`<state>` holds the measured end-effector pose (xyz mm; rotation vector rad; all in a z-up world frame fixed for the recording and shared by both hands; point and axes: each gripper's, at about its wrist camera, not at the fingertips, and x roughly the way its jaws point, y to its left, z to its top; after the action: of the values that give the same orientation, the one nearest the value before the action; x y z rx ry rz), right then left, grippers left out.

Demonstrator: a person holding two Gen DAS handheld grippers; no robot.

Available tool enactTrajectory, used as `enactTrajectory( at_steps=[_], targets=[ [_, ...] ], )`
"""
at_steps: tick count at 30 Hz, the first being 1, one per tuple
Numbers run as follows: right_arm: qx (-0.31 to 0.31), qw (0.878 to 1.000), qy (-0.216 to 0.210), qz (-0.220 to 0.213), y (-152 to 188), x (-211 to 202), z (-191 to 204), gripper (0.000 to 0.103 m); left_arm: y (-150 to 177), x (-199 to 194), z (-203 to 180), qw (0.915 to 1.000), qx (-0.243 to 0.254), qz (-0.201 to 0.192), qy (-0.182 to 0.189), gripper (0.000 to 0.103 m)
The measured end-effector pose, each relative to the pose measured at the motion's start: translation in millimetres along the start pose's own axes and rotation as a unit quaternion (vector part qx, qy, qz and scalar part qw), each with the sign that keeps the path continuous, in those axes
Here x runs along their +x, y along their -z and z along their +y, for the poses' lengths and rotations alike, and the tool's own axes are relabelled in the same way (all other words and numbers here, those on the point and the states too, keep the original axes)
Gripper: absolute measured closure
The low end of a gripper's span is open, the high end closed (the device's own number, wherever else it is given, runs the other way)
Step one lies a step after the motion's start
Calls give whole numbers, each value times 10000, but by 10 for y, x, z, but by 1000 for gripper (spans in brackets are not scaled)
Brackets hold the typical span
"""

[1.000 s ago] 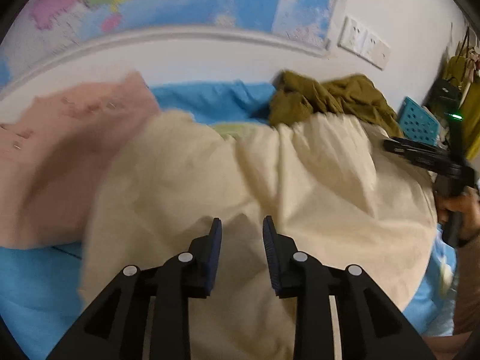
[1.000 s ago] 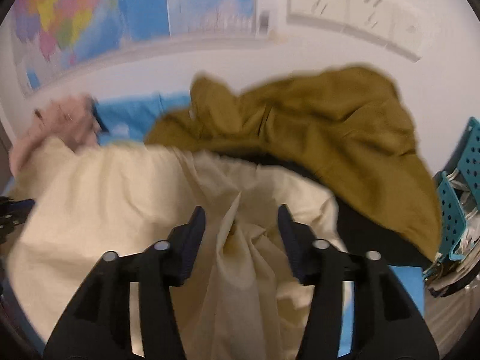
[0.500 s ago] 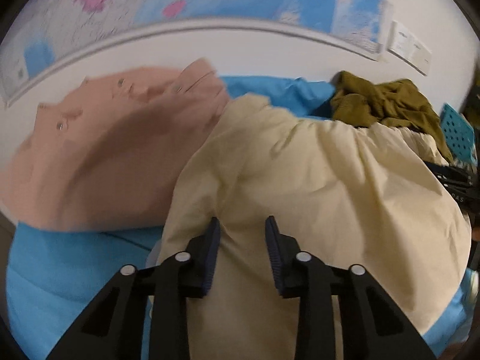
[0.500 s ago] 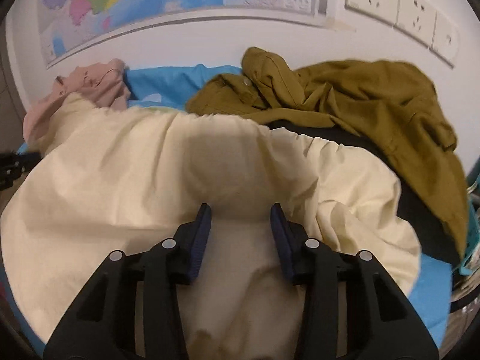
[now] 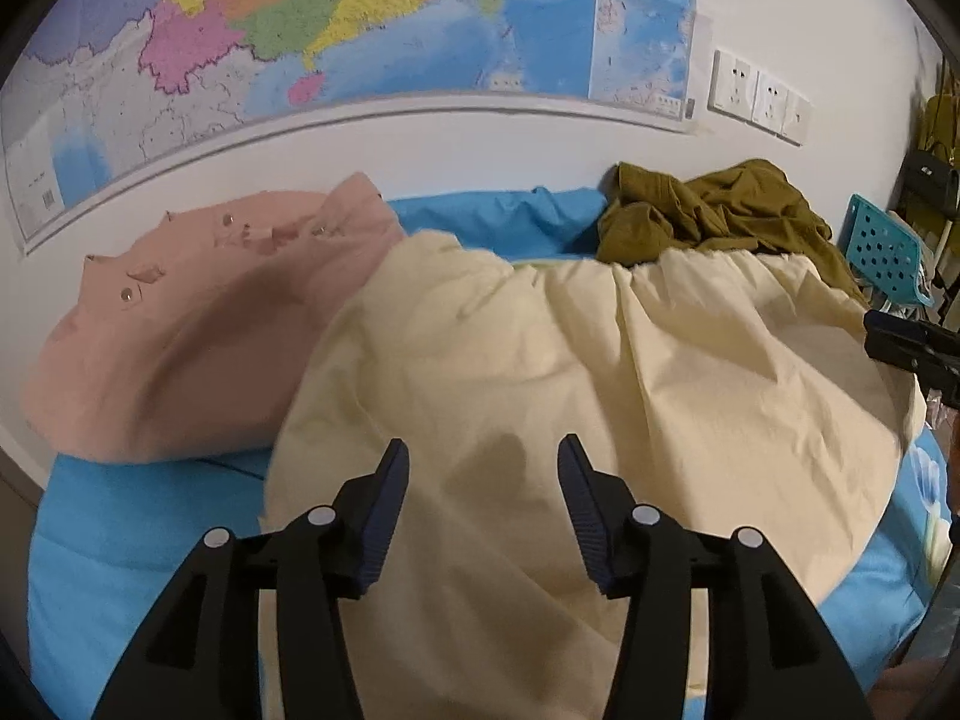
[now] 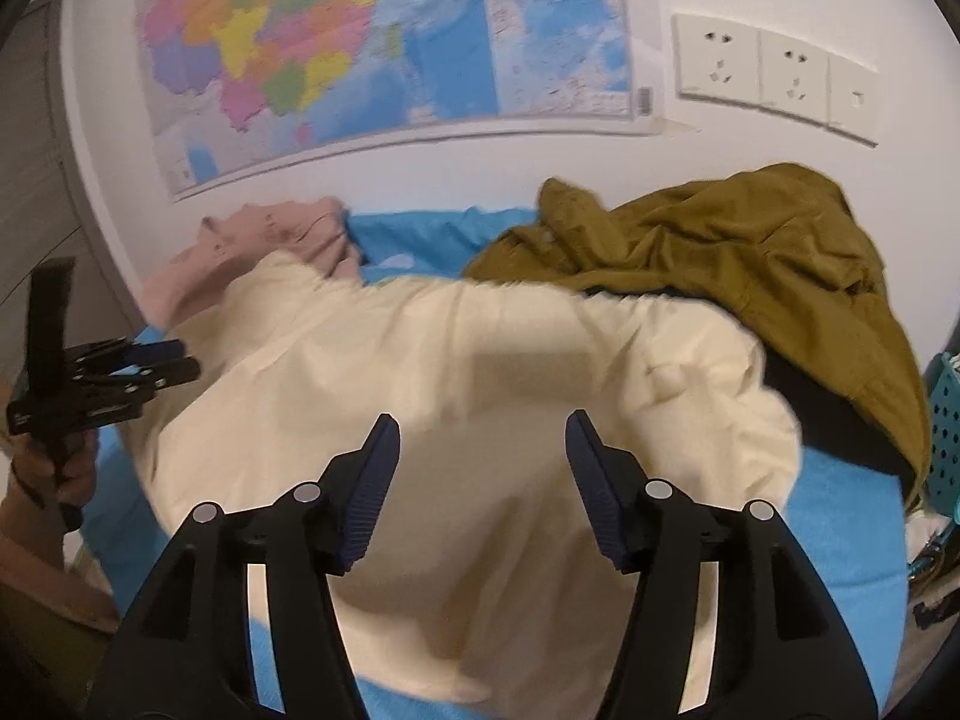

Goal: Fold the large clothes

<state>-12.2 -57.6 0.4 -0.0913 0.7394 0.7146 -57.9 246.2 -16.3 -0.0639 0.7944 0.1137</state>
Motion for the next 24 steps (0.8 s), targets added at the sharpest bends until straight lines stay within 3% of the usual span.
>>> enactTrajectory(
  at_steps=[3,5,10,21,24],
  targets=[
    [4,9998,42,198,126,116,15,46,76,72,-5,9999,-26,142,9,54],
    [-82,9989,325,327,195,263,18,46,116,120,6,9997,-57,219,-23,53],
    [35,9986,343,409,242,428,-28,46,176,221,54,9993,-170,327,1,53],
    [517,9986,-52,56,259,-135,-169,46,220,52,75,9994,-222,277,-22,52],
    [569,9982,-181,16,308,-243,-200,39,237,-44,96,9994,-295,186,53,50]
  ],
)
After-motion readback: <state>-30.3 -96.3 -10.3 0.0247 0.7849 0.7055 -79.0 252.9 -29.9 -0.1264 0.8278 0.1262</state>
